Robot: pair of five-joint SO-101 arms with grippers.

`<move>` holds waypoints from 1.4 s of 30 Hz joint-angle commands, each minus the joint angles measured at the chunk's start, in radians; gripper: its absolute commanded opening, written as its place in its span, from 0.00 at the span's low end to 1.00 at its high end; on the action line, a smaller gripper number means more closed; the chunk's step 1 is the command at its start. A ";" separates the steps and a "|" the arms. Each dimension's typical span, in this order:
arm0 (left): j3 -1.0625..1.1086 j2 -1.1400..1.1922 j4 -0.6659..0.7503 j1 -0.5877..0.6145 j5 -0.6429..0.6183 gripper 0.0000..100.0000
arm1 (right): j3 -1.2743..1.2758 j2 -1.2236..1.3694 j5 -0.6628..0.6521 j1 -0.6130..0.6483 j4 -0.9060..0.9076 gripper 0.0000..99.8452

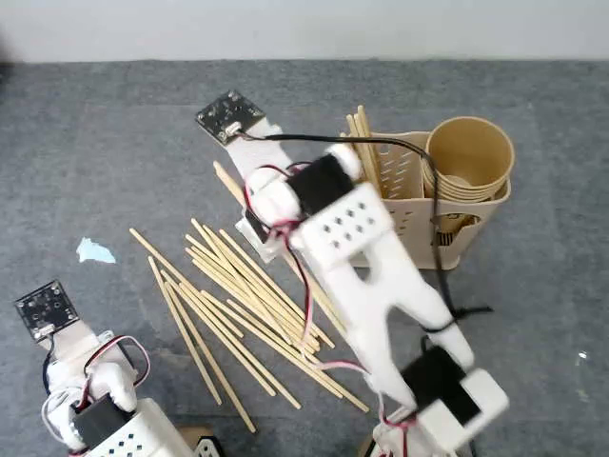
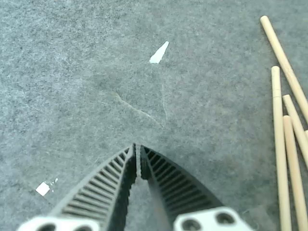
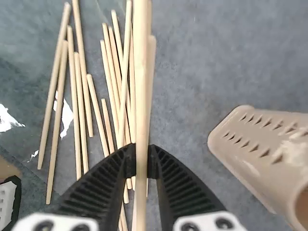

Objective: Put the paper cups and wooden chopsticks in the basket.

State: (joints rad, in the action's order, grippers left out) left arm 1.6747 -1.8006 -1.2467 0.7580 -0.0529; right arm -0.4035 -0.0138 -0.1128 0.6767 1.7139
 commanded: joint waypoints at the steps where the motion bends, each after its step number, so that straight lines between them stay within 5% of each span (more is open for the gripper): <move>1: -0.004 -0.011 0.020 -0.005 0.011 0.01 | -0.023 -0.128 -0.044 -0.010 -0.033 0.01; 10: -0.004 -0.011 0.020 -0.005 0.011 0.01 | -0.023 -0.278 -0.087 -0.033 -0.203 0.01; 20: -0.004 -0.011 0.020 -0.005 0.011 0.01 | -0.023 -0.344 -0.094 -0.272 -0.466 0.01; 31: -0.004 -0.011 0.020 -0.005 0.011 0.01 | -0.003 -0.386 -0.048 -0.390 -0.596 0.01; 42: -0.004 -0.011 0.020 -0.005 0.011 0.01 | 0.488 -0.608 -0.052 -0.429 -1.017 0.01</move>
State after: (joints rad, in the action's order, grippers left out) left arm 1.6747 -1.8006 -1.2467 0.7580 -0.0529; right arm -0.0307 -0.5585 -0.1665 0.2639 0.8516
